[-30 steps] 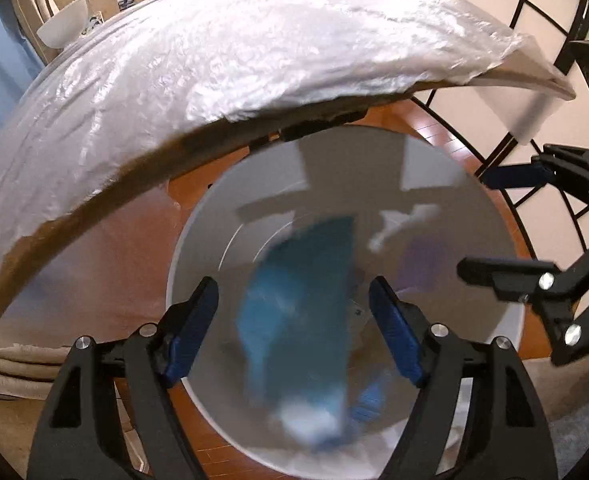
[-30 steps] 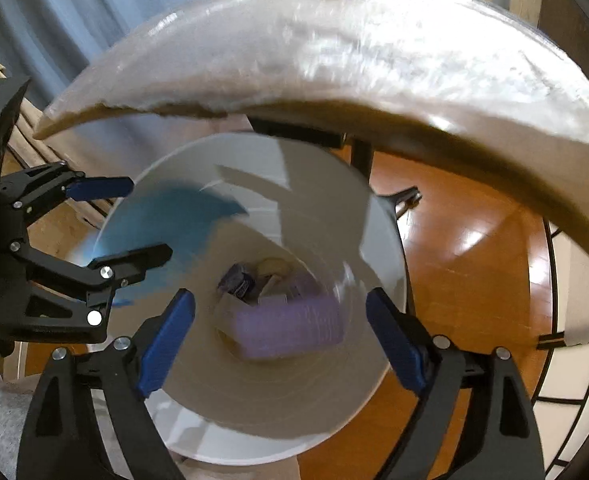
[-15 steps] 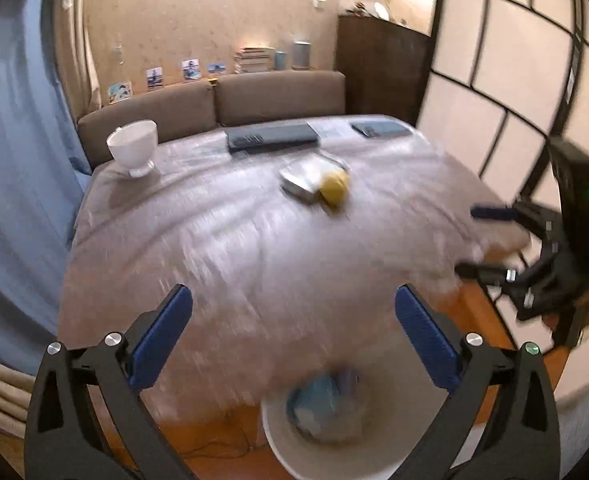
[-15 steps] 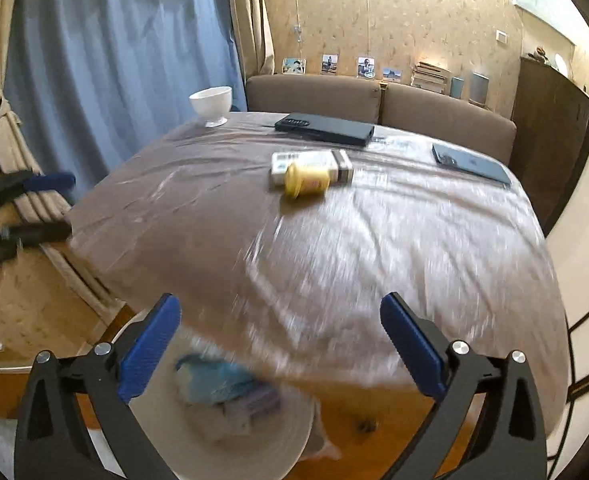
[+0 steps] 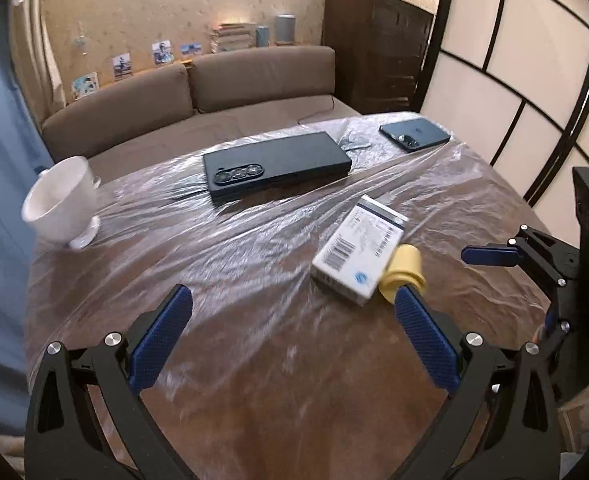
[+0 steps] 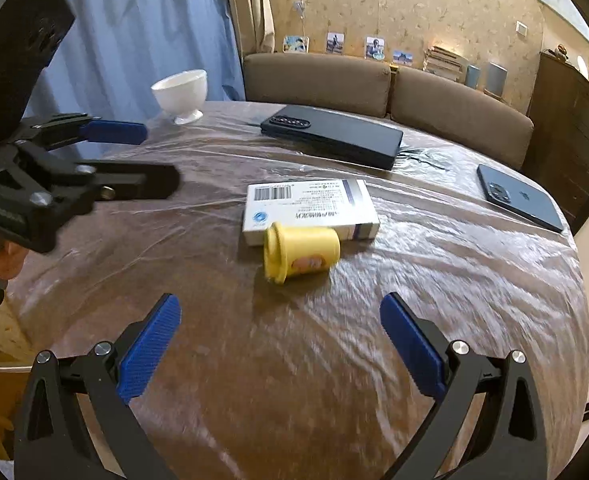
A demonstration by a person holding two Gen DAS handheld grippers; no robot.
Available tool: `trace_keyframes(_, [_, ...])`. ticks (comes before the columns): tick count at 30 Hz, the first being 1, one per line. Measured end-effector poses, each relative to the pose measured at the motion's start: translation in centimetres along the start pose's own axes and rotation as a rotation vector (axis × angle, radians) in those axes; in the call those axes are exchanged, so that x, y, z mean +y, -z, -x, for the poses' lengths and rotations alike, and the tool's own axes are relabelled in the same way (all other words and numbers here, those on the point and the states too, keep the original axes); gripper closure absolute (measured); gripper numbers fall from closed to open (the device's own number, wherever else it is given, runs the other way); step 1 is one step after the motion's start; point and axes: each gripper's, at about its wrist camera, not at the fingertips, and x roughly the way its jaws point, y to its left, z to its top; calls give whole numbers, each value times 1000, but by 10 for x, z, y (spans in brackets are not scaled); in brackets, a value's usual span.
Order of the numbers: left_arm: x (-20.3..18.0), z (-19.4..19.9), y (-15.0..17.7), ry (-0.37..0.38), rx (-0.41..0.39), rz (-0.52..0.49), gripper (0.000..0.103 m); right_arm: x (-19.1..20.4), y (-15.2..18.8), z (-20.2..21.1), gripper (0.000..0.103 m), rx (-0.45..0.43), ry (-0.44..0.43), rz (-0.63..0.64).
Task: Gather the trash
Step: 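Raise both open tools back toward the medicine box and yellow cup, then grasp the white medicine box with the left tool while the right tool grasps the yellow cup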
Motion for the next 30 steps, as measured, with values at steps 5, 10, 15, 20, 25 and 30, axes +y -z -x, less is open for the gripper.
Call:
trace_keyframes(5, [-2, -29, -9, 14, 40, -41, 1, -8, -11, -21, 11, 15, 19, -31])
trace_keyframes(10, [-4, -44, -17, 65, 60, -75, 1, -12, -19, -35, 13, 26, 21, -45])
trace_keyframes(15, [-6, -58, -22, 98, 76, -111, 1, -13, -24, -39, 16, 25, 17, -48])
trace_keyframes(20, [-8, -66, -27, 132, 88, -131, 1, -12, -27, -44, 17, 44, 18, -51])
trace_keyframes(25, [-17, -70, -32, 160, 92, -181, 1, -11, -27, -42, 17, 54, 31, -55])
trace_keyframes(30, [-28, -75, -37, 183, 96, -229, 1, -14, -26, -41, 17, 59, 46, -65])
